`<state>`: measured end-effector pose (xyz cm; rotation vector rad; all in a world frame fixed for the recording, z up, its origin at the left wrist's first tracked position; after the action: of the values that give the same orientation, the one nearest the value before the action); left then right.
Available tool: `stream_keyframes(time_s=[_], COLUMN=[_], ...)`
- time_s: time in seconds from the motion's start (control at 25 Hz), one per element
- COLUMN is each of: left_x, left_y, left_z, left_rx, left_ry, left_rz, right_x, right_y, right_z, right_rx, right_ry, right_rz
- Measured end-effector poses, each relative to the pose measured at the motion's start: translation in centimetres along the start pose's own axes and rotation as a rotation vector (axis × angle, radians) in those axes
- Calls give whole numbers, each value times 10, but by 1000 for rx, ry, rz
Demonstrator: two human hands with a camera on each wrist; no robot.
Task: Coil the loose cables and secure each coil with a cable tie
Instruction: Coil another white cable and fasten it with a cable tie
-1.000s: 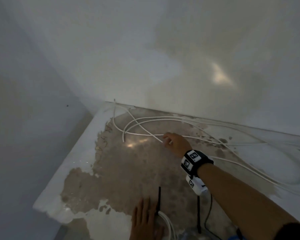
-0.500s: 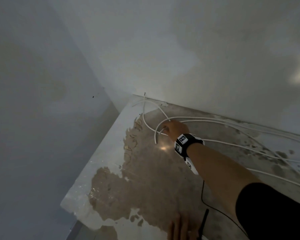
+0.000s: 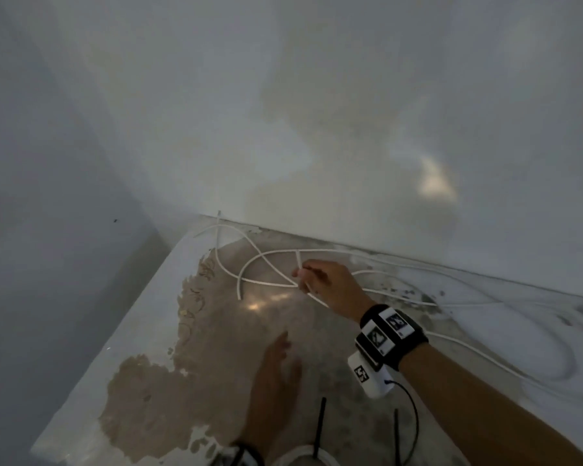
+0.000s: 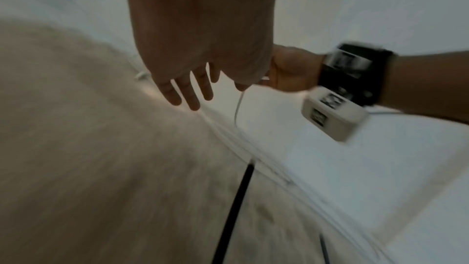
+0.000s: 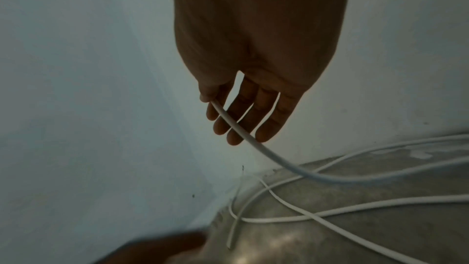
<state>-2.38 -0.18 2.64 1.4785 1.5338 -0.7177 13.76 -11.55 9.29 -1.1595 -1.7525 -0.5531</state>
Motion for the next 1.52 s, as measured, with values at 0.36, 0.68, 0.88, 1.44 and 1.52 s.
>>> stream_keyframes(time_s=[0.36,0.68,0.88,1.44,1.52], left_x=[-174,-229,-185,-246,-259], left_y=[73,119,133,104,99], left_z=[85,56,23,84,84], left_rx=[330,161,88,420,390], left_ry=[-408,-826,-274,-335,-542], left_rz=[199,-177,-236,363,285], right_x=[15,-12,18,68,58], right_y=[-144,-215,-232,-248,-253], right_z=[-143,-117,-182,-277,-297], right_rx=[-342,-70,-278,-462,-576], right_ry=[358,135,-169,-189,-179], right_rz=[168,193,16,-69,-59])
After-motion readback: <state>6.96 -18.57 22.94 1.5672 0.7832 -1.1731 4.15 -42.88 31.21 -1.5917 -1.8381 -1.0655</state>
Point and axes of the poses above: each hand's wrist, its own y-axis towards the middle knuckle, its own z-axis out of the palm, x = y × z, the point moved 5 cm from there along y, towards the middle knuckle, and after that the axes turned 8 degrees about z, right-handed, at the moved point
